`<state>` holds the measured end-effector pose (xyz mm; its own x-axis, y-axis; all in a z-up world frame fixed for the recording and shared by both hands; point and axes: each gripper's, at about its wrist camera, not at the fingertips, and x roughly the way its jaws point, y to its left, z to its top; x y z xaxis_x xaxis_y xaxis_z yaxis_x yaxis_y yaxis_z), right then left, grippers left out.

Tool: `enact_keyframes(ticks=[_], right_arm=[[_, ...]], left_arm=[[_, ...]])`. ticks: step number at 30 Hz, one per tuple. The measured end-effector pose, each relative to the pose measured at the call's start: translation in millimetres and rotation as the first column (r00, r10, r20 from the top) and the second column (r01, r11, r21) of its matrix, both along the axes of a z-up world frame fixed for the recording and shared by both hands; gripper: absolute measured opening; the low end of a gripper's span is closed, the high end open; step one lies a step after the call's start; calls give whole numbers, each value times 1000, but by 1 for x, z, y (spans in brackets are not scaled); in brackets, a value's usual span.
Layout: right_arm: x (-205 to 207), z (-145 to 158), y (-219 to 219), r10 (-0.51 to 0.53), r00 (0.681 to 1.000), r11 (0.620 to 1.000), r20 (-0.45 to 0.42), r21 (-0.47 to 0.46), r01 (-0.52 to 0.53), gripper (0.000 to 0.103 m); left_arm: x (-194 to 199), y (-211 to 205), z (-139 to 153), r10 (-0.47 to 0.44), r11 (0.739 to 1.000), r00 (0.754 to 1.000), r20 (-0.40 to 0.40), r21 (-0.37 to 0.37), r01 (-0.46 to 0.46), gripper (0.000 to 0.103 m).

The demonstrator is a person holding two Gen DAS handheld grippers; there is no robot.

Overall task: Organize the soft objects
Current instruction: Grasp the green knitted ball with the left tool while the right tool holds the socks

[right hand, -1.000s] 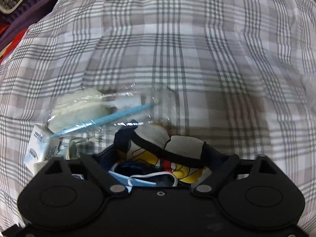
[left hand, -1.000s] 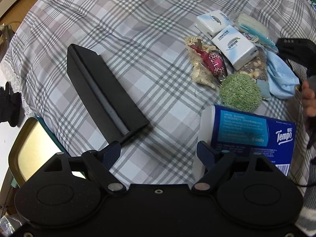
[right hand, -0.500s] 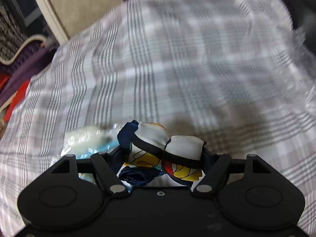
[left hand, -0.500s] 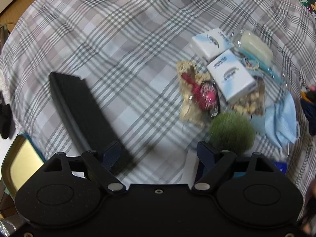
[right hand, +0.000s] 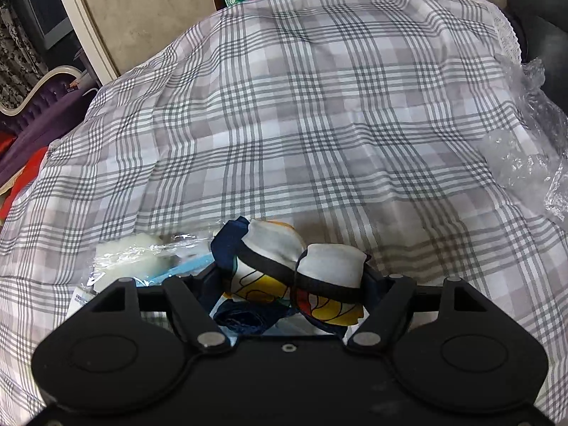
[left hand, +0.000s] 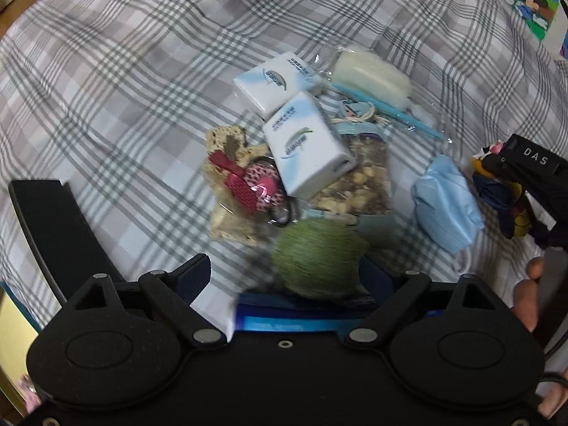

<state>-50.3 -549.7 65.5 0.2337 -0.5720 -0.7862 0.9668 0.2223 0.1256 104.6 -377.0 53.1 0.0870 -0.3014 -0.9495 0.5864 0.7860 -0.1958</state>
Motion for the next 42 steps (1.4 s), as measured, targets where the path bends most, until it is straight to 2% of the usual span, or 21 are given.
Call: enact_keyframes(ticks=[4,10,15,18,26,31,35,37,38,42], right_arm=[[-1,1,1,-17,1000,999,-10,-28,16,74],[-2,4,3,-7,1000,1000,2,-26,7,74],[-6,4,0,-20,1000,999,14,-26,20,74],[-7,2,-2,-24,1000,1000,12,-19,25,74],[-5,0,-3,-23,1000,999,-5,-30,22,75],[-4,-2,-5,-9,1000,1000,-8,-20,9,75],[-2,-3,-4,-2,1000,1000,-13,-19,2,75],[-1,-3,-3,2,1000,1000,-16,-18,-2,75],[-1,-3,-3,3,1000,1000,-15,-19,-3,75],[0,-3,-4,0,1000,1000,-21,-27,-1,75]], left_arm=[[-8,-1,7,-3,1000,1000,30,-19,4,88],[-23,-18,-3,-87,996,996,34,26,86,89],[-26,-31,-28,-121,990,992,-38,65,123,89],[-25,-34,-36,-118,989,992,-47,86,122,88],[-15,-35,-42,-111,991,990,-86,67,117,87],[-13,-38,-47,-104,991,990,-98,73,112,79],[-7,-35,-46,-76,995,992,-102,51,82,75],[-3,-35,-46,-66,997,993,-98,43,70,69],[-3,-34,-46,-60,997,995,-83,52,65,58],[-2,-30,-41,-59,997,997,-59,38,62,55]])
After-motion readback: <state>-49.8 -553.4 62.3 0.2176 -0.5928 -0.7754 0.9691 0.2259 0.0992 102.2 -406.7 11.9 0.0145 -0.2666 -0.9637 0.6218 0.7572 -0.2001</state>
